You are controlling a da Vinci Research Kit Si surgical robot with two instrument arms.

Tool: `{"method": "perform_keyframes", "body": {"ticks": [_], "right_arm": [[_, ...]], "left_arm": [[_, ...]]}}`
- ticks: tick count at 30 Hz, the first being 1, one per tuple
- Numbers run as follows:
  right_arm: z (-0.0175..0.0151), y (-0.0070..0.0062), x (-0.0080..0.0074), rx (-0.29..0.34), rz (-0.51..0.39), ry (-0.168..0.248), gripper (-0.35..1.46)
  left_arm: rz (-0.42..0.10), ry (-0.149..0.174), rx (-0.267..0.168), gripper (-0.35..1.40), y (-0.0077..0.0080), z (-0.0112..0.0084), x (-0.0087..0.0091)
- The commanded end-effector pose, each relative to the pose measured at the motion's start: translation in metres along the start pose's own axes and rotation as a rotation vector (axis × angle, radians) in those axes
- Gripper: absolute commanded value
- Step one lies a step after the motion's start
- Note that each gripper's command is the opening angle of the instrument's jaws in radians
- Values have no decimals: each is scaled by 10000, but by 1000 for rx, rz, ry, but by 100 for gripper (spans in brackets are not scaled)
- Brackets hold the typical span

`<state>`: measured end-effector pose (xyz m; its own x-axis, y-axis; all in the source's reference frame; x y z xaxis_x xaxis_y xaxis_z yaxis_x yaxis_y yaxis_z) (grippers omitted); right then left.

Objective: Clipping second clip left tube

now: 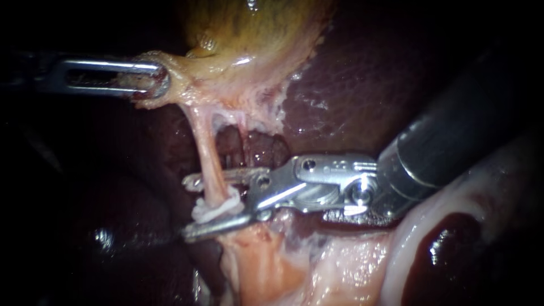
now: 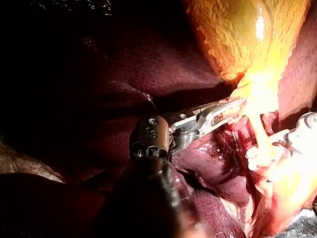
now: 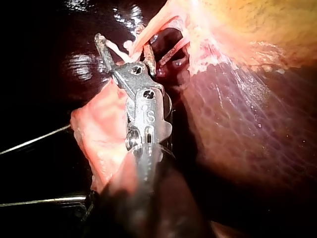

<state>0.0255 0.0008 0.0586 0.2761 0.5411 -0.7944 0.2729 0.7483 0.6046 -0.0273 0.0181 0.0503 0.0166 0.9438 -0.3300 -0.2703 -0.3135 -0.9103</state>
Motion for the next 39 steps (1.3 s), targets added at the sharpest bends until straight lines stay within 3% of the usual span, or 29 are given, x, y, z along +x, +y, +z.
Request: {"method": "perform_keyframes", "body": {"ticks": [1,7,10,13,17,18,23,28,39], "right_arm": [[-3,-4,0,10,3,-2,47],[-3,-8,4,19,19,0,42],[-4,-7,4,21,78,3,32],[-4,-7,4,17,132,4,16],[-7,-8,6,23,155,7,-31],[-8,-8,6,23,161,7,-35],[-10,-8,9,24,204,11,-35],[-10,-9,11,18,207,-42,-35],[-9,-8,9,18,205,-46,-35]], "left_arm": [[0,-1,0,-35,0,0,0],[0,-1,0,-35,0,-1,0],[0,-1,0,-35,0,-1,0],[0,-1,0,-35,0,-1,0],[0,-1,0,-35,0,0,0],[0,-1,0,-35,0,0,0],[0,0,0,-35,0,0,0],[0,-1,0,-35,0,0,0],[0,-1,-1,-35,-1,0,0]]}}
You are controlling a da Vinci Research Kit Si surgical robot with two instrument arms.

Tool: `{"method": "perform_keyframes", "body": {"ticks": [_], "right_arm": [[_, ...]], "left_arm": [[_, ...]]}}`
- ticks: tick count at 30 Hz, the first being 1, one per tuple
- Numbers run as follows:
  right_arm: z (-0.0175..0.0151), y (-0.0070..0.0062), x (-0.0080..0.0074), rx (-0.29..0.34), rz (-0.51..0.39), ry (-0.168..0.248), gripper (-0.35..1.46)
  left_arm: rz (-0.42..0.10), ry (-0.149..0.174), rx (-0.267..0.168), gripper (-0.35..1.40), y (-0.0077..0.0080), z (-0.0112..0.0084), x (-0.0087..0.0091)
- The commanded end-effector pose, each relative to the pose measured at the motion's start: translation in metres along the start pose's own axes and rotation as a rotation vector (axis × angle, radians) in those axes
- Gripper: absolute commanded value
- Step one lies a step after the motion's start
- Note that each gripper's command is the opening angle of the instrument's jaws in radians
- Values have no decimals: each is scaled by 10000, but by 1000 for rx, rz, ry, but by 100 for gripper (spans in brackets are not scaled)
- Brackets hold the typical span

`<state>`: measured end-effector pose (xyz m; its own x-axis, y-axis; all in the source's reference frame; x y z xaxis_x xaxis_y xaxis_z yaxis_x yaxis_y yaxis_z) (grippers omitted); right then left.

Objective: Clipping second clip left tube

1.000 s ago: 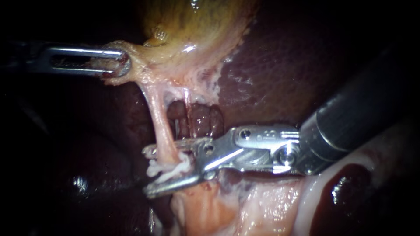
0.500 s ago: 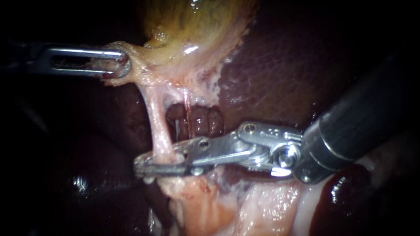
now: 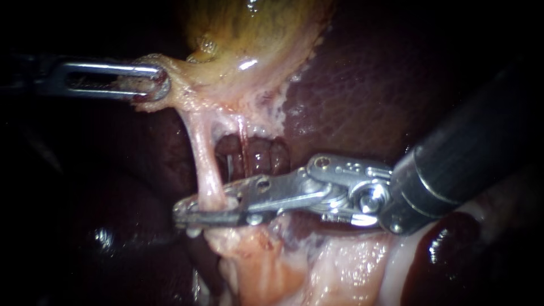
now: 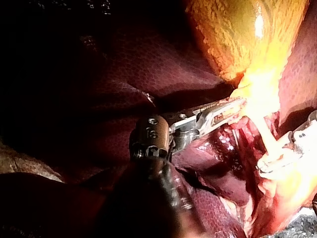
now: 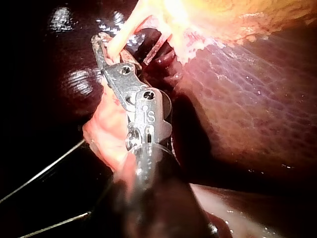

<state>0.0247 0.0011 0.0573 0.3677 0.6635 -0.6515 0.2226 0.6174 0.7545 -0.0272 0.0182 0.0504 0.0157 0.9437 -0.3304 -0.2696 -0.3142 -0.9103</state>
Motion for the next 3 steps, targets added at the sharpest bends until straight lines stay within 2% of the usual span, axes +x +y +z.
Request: {"method": "perform_keyframes", "body": {"ticks": [1,3], "right_arm": [[0,0,-1,0,0,-1,-35],[-1,1,-1,1,0,-1,-35]], "left_arm": [[0,0,0,-35,-1,0,0],[0,0,0,-35,-1,1,0]]}}
